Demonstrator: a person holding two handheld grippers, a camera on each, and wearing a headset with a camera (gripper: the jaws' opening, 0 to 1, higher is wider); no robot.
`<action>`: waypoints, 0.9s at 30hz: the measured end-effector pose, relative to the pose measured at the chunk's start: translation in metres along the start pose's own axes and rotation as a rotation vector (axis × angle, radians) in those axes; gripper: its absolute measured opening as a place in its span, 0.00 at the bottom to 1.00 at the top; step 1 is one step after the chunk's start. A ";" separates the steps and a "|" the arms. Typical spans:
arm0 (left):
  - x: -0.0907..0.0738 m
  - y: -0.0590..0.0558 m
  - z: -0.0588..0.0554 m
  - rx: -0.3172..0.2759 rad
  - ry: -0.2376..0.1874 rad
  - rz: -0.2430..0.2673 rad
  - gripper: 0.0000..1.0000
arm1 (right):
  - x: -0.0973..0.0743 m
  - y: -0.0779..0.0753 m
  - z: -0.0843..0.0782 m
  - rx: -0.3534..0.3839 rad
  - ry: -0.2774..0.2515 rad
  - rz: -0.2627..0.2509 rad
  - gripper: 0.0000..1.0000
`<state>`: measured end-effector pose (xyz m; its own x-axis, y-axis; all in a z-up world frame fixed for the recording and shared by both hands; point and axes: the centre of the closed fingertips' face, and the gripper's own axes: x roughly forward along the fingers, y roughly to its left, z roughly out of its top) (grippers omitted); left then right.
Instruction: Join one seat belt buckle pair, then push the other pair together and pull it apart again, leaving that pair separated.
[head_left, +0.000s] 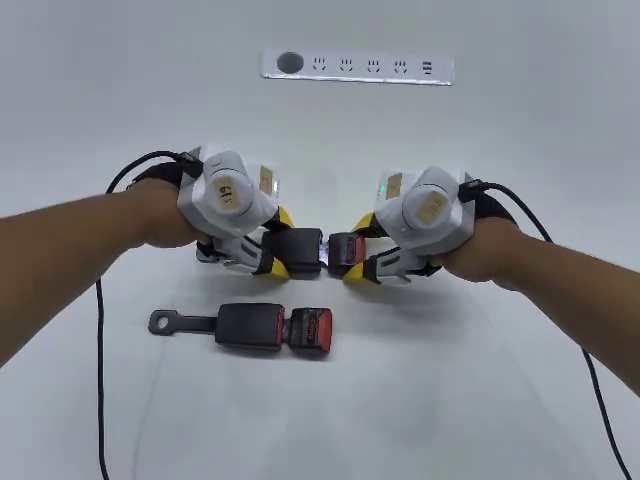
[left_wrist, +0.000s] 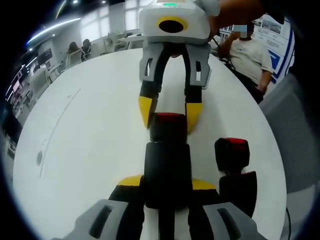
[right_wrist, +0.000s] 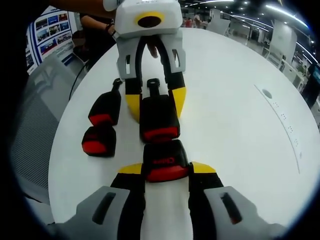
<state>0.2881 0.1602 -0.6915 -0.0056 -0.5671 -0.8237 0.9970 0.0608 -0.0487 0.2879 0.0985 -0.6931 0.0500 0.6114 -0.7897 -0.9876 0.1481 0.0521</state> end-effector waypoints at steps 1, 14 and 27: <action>0.000 0.000 -0.001 -0.001 -0.002 0.001 0.33 | 0.000 0.000 0.000 0.000 0.000 0.000 0.32; 0.001 0.000 0.000 0.001 -0.019 0.000 0.33 | -0.002 0.001 0.001 -0.007 0.002 0.002 0.32; 0.001 -0.002 0.002 0.006 -0.018 -0.004 0.34 | -0.005 0.000 -0.004 -0.009 0.015 0.005 0.32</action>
<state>0.2863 0.1584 -0.6911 -0.0081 -0.5820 -0.8131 0.9974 0.0538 -0.0485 0.2868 0.0924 -0.6921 0.0431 0.6006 -0.7984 -0.9891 0.1383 0.0507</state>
